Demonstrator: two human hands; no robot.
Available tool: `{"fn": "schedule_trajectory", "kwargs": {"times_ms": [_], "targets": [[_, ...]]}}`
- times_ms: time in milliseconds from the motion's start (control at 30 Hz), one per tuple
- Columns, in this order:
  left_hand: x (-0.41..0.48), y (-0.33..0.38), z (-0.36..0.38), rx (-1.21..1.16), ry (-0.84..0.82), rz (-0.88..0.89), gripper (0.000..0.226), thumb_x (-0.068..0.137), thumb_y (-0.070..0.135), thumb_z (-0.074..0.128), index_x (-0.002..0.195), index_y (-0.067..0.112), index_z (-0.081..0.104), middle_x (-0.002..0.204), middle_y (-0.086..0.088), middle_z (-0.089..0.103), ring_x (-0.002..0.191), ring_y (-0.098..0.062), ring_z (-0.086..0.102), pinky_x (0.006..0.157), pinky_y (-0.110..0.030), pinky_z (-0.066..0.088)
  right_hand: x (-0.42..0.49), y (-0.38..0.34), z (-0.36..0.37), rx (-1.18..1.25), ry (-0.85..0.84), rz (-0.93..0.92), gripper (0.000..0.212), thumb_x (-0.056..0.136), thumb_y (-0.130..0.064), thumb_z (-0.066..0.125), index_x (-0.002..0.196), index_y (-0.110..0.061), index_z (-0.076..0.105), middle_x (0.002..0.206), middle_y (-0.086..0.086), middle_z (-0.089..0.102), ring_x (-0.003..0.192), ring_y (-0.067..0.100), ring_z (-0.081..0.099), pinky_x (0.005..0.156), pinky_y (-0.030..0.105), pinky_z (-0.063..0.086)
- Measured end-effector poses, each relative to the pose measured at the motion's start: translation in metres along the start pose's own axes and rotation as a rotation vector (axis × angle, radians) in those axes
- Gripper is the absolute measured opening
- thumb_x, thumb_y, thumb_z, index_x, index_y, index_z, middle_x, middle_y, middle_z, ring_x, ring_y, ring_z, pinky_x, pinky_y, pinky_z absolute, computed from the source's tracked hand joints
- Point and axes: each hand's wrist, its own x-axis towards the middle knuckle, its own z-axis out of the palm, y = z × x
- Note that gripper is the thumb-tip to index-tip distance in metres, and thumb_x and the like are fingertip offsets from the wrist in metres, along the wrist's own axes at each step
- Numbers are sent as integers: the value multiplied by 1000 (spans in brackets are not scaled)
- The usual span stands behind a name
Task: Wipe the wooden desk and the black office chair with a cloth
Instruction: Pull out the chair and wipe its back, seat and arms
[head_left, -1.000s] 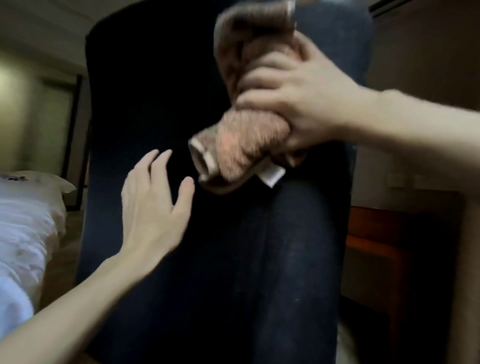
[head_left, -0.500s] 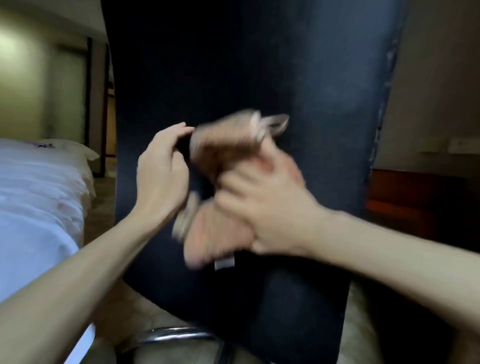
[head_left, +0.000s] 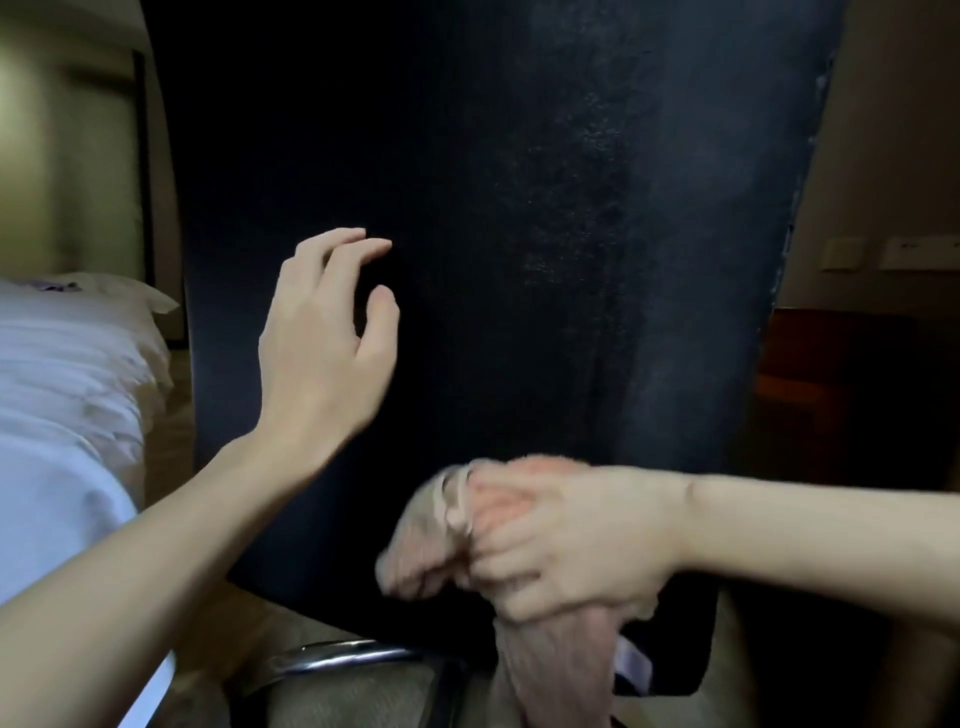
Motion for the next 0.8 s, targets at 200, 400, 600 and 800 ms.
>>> {"fn": "schedule_trajectory", "kwargs": {"times_ms": [200, 400, 600, 800], "targets": [[-8, 12, 20, 339, -91, 99, 69, 99, 49, 43, 152, 5, 36, 162, -16, 30, 139, -35, 33, 112, -48, 34, -102, 113, -36, -91, 316, 436, 46, 93, -40, 53, 129, -14, 68, 135, 13, 64, 130, 33, 57, 114, 68, 25], [-16, 5, 26, 538, -193, 159, 84, 99, 62, 27, 165, 11, 14, 171, -17, 9, 154, -35, 22, 120, -56, 34, -175, 159, -67, -295, 322, 762, 70, 93, -67, 44, 141, -19, 59, 144, 8, 58, 137, 31, 50, 112, 64, 22], [-8, 4, 19, 493, -150, 168, 77, 97, 59, 33, 163, 18, 29, 165, -17, 26, 137, -38, 38, 105, -56, 38, -206, 200, -102, -324, 340, 985, 81, 81, -68, 63, 147, -24, 51, 146, 5, 54, 137, 35, 45, 114, 65, 23], [15, 33, 21, 341, -97, -76, 82, 97, 69, 25, 163, 21, 16, 167, -17, 16, 146, -39, 22, 112, -63, 28, -200, 204, -102, -284, 482, 1107, 83, 81, -62, 65, 148, -15, 51, 154, 18, 43, 144, 41, 35, 116, 57, 31]]}}
